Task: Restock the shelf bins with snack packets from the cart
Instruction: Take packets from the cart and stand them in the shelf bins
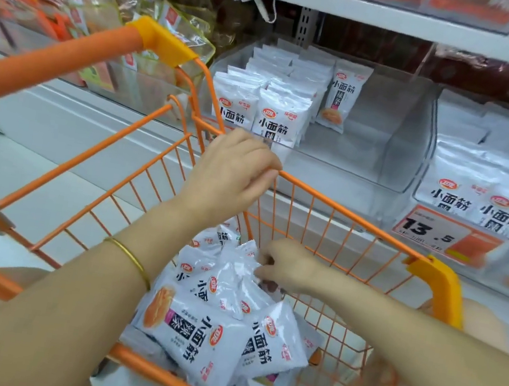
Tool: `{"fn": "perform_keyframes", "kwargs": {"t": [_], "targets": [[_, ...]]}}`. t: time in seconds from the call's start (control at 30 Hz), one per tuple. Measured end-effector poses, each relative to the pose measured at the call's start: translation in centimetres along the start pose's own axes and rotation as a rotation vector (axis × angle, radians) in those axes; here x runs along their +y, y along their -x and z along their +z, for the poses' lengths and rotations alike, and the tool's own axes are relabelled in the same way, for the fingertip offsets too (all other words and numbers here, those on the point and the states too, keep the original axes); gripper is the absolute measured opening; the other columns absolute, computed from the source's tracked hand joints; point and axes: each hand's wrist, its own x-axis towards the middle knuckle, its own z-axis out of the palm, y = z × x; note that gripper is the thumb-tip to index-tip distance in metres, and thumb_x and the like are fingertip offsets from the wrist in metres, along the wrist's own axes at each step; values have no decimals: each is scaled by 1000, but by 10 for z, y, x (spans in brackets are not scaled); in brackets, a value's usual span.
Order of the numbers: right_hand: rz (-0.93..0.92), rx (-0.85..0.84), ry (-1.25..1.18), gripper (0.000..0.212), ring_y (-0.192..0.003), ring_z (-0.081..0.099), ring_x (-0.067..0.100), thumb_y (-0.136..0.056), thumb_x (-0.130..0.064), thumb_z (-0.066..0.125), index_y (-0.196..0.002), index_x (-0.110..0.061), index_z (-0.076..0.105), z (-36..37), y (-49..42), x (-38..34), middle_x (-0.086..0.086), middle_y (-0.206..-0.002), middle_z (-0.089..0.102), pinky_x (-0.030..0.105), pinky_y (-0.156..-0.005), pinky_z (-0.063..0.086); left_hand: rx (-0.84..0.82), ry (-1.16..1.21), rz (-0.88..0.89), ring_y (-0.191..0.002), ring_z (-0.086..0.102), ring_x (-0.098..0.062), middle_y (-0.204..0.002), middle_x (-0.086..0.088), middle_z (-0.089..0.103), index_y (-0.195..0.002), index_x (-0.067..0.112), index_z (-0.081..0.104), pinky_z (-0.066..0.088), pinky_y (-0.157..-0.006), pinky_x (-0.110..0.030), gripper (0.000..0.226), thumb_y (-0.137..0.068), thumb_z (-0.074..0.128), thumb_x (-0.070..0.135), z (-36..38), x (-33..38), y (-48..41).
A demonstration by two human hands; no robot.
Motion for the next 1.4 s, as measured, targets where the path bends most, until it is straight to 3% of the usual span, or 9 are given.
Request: {"fn": "perform_keyframes", "kwargs": {"t": [0.27,0.43,0.63,0.77,0.9,1.1,1.2,1.3,1.4], "targets": [[-141,306,-272,16,-80,69,25,-95,-10,48,-79,-14,45,-68,55,-9,8,-80,59,43,-64,59,-149,330,-176,-89,48,-13,-87,5,66,-96,24,69,37,-79,-26,41,-85,43,53,-3,2,1],[-131,461,-570,11,-73,67,20,-96,-17,49,-86,-11,52,-90,74,-9,12,-82,67,44,-66,58,-151,509,-281,-72,51,-8,-81,-3,61,-89,19,63,40,-63,-24,15,-88,59,33,-9,13,-10],[-120,307,-621,25,-69,67,7,-81,-15,70,-105,-15,61,-100,73,-4,-3,-89,75,25,-51,49,88,751,-435,-59,56,0,-70,4,61,-85,18,59,44,-56,-17,9,-93,54,17,-23,23,-50],[-61,584,-736,9,-54,60,4,-85,-12,66,-94,-14,65,-135,63,8,-5,-76,71,21,-47,49,193,318,-294,-111,51,-19,-114,-3,59,-120,12,54,36,-93,-27,34,-94,43,31,-4,5,-55],[70,820,-632,28,-57,61,10,-83,-9,69,-108,-5,59,-176,16,30,4,-88,67,26,-45,53,-26,-48,-38,-142,19,-28,-149,-12,33,-134,15,46,14,-115,-47,50,-94,30,39,28,-12,-38],[381,754,-605,19,-94,66,36,-83,-2,67,-100,-8,61,-190,-80,62,17,-112,65,52,-74,56,-156,-174,5,-144,10,-26,-155,-11,17,-145,23,31,4,-114,-43,60,-98,6,50,44,-16,-30],[445,741,-537,28,-105,62,32,-89,0,58,-117,-2,59,-193,-105,76,14,-117,63,46,-85,54,-127,-166,26,-144,11,-25,-155,-11,18,-144,22,34,6,-115,-41,59,-98,8,49,45,-16,-30],[457,812,-505,18,-106,63,27,-89,-2,57,-107,-6,61,-202,-122,82,8,-100,67,38,-90,53,-111,-161,18,-143,8,-23,-155,-12,19,-143,22,36,4,-114,-38,60,-98,8,50,44,-15,-31],[482,896,-420,32,-109,61,26,-85,-12,65,-115,-7,59,-211,-140,87,9,-115,65,27,-77,45,-103,-155,10,-143,7,-22,-155,-11,19,-143,23,37,5,-114,-39,60,-98,8,50,45,-14,-31]]}}
